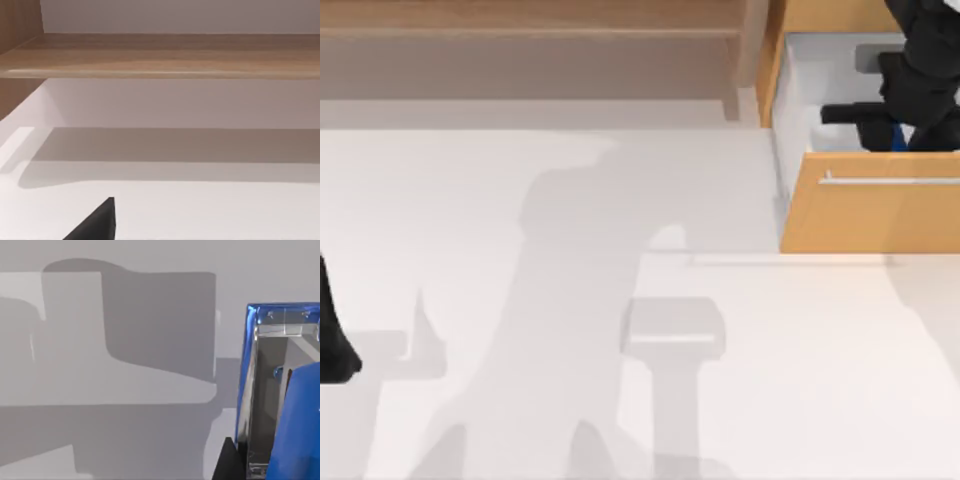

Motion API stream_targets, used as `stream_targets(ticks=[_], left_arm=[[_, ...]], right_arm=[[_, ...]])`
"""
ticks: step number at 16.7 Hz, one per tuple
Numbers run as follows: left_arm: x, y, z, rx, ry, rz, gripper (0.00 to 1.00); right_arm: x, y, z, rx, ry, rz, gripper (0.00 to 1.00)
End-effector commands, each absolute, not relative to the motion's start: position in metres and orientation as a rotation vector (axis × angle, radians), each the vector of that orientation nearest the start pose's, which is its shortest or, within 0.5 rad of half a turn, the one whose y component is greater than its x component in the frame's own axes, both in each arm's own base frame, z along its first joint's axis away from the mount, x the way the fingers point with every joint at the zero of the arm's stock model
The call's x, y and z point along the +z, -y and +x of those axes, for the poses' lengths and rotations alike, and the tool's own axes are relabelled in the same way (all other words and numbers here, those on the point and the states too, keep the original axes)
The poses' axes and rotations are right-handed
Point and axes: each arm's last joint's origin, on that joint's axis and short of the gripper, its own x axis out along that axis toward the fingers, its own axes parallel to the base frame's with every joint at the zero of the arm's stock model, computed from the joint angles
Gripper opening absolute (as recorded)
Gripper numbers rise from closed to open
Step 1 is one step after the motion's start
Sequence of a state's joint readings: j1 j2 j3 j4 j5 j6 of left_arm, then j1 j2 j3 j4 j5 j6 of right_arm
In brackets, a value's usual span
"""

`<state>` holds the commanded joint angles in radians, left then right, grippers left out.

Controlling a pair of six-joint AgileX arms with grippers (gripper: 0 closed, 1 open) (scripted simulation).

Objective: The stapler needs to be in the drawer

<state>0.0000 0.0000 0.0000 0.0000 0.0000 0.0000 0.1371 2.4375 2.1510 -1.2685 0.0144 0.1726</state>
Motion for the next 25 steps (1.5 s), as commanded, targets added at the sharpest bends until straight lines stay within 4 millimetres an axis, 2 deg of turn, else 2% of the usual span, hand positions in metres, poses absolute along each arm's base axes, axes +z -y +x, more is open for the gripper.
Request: stream_targets(ticks=[4,9,17,25], left_arm=[[0.160,0.001,0.106,0.000,0.000,0.000,1.00],[0.160,0.001,0.106,0.000,0.000,0.000,1.00],[0.160,0.001,0.106,0.000,0.000,0.000,1.00],[0.160,0.001,0.106,0.000,0.000,0.000,1.00]], right_arm=[[0.161,-0.074,0.475,-0.022,-1.549,0.010,0.00],[0.177,-0.073,0.476,-0.045,-1.476,-0.001,0.00],[0.165,-0.080,0.473,-0.049,-1.482,-0.095,0.00],[0.150,-0.071,0.475,-0.023,-1.554,0.013,0.00]])
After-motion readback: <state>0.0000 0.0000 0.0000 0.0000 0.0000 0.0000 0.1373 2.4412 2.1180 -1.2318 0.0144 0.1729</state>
